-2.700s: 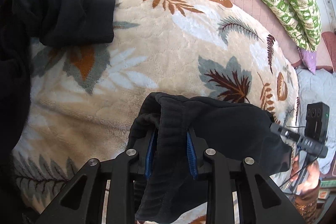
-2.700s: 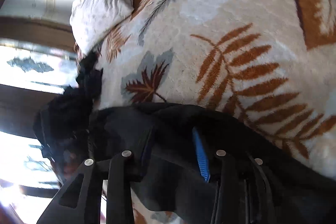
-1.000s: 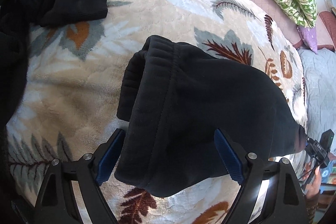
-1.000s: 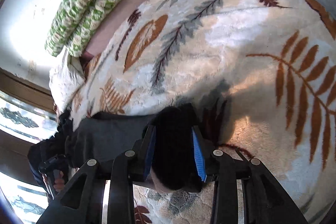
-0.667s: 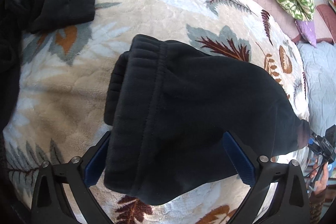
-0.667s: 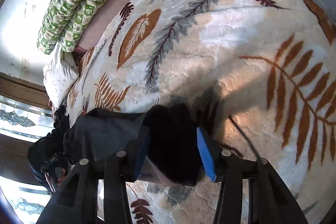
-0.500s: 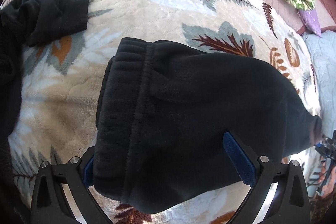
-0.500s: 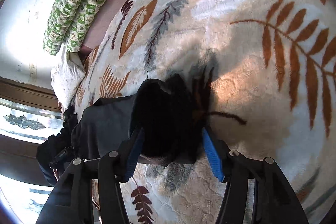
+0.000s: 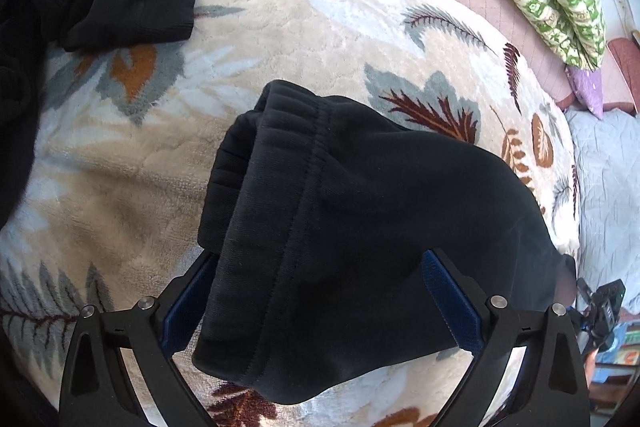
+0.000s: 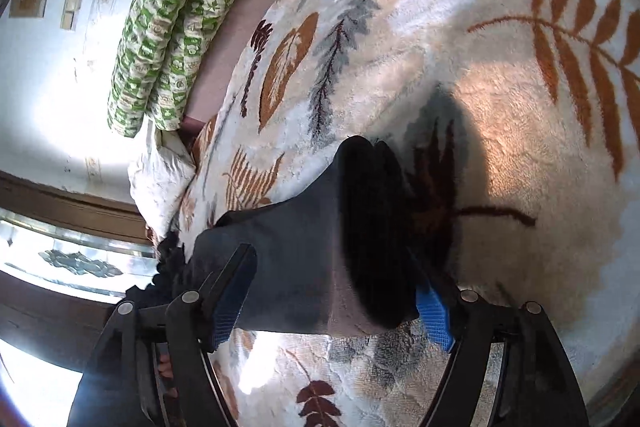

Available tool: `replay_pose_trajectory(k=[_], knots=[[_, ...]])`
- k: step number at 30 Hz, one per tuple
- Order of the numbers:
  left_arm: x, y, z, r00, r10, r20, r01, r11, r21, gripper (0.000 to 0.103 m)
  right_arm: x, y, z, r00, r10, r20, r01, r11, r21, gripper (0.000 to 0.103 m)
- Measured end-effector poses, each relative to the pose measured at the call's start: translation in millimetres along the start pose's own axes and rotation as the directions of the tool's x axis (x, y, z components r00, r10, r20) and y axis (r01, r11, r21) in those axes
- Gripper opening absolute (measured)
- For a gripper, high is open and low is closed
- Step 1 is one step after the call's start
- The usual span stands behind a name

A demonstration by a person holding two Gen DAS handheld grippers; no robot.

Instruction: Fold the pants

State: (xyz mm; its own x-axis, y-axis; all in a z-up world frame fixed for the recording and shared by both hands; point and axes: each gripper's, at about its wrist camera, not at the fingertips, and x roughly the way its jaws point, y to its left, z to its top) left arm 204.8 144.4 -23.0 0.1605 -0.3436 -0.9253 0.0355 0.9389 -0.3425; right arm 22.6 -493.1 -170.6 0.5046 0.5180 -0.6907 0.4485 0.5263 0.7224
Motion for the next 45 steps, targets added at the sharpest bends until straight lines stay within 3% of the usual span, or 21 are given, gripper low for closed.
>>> replay_pose_trajectory(k=[1,2,3,4,6,8,11,15,17,20,23,26,28,30,33,34,35,36,38,41,45], knots=[[-1.7,1.0,0.1,1.000,0.019,0.011,-0.019,1.000,-0.015,0.087,2.2,5.9,-0.9,1.000,-0.026,0.003,0.026,0.999,-0.043,0.066],[-3.4,2.1,0.5,0.999,0.036,0.020,-0.036,0.999,-0.031,0.072,6.3,10.2,-1.5,0.998,-0.055,-0.005,0.055,0.996,-0.076,0.032],[-5.7,4.5,0.6,0.998,0.062,0.026,-0.060,0.997,-0.050,0.054,12.5,10.4,-1.1,0.996,-0.080,-0.033,0.078,0.994,-0.079,0.012],[-8.4,8.4,0.5,0.998,0.064,0.024,-0.062,0.995,-0.072,0.047,17.9,7.2,0.2,0.995,-0.076,-0.064,0.073,0.996,-0.054,0.012],[-14.1,21.7,-0.1,0.999,-0.046,0.011,0.047,0.988,-0.144,0.026,16.0,7.5,5.1,0.995,-0.091,-0.046,0.088,0.995,-0.056,0.011],[-18.0,29.5,-1.7,0.991,-0.135,0.001,0.132,0.968,-0.216,0.026,2.4,13.4,15.9,0.998,-0.059,0.003,0.059,0.997,-0.057,0.011],[-11.6,22.5,3.9,0.997,-0.082,0.012,0.083,0.979,-0.186,0.026,-19.7,25.4,39.4,0.998,0.000,0.062,0.005,0.997,-0.072,0.011],[-3.5,7.8,3.6,0.999,-0.026,0.025,0.029,0.987,-0.156,0.028,-1.5,13.3,54.8,0.987,-0.156,0.024,0.158,0.982,-0.105,0.013],[-4.2,3.1,0.5,1.000,0.000,0.021,0.003,0.992,-0.122,0.032,11.0,-2.8,51.9,0.977,-0.212,0.000,0.211,0.973,-0.098,0.018],[-9.1,4.0,-3.5,1.000,-0.009,-0.007,0.008,0.996,-0.086,0.039,8.0,-11.6,43.1,0.983,-0.181,0.010,0.181,0.977,-0.110,0.027],[-25.7,11.9,-8.2,1.000,0.011,-0.026,-0.013,0.997,-0.078,0.055,-16.2,-15.1,40.3,0.981,-0.192,0.015,0.193,0.978,-0.073,0.032],[-63.1,10.3,-16.0,0.998,0.051,0.039,-0.049,0.998,-0.042,0.058,-53.0,2.0,46.1,0.969,-0.222,0.106,0.236,0.962,-0.137,0.032],[-90.8,-14.7,-16.0,0.986,0.108,0.125,-0.116,0.992,0.056,0.061,-61.4,34.9,52.6,0.974,-0.191,0.123,0.219,0.935,-0.279,0.032],[-104.0,-58.2,-7.5,0.962,0.176,0.211,-0.220,0.953,0.209,0.080,-44.9,72.3,57.6,0.992,-0.122,0.028,0.122,0.905,-0.408,0.032],[-107.8,-119.8,7.5,0.900,0.285,0.330,-0.395,0.853,0.340,0.081,7.3,126.0,57.9,0.991,-0.083,-0.109,0.013,0.846,-0.532,0.032],[-109.1,-134.7,13.2,0.905,0.254,0.340,-0.378,0.848,0.372,0.081,28.7,140.0,56.4,0.984,-0.084,-0.157,-0.017,0.832,-0.555,0.031],[-107.3,-146.9,17.5,0.927,0.198,0.319,-0.324,0.850,0.415,0.084,48.9,151.7,52.8,0.979,-0.091,-0.180,-0.031,0.814,-0.580,0.030],[-99.5,-160.3,23.4,0.955,0.142,0.260,-0.253,0.846,0.470,0.087,70.1,161.8,49.6,0.972,-0.103,-0.209,-0.046,0.796,-0.604,0.030],[-75.0,-181.3,30.8,0.980,0.115,0.163,-0.186,0.821,0.539,0.086,115.0,177.7,43.5,0.949,-0.155,-0.273,-0.062,0.760,-0.647,0.028],[-32.6,-197.4,40.3,0.985,0.156,0.075,-0.168,0.766,0.620,0.085,163.1,186.4,30.5,0.918,-0.242,-0.313,-0.054,0.707,-0.705,0.027],[21.4,-200.2,64.5,0.976,0.214,-0.034,-0.134,0.722,0.679,0.085,189.3,181.5,21.7,0.887,-0.280,-0.368,-0.085,0.683,-0.725,0.029]])
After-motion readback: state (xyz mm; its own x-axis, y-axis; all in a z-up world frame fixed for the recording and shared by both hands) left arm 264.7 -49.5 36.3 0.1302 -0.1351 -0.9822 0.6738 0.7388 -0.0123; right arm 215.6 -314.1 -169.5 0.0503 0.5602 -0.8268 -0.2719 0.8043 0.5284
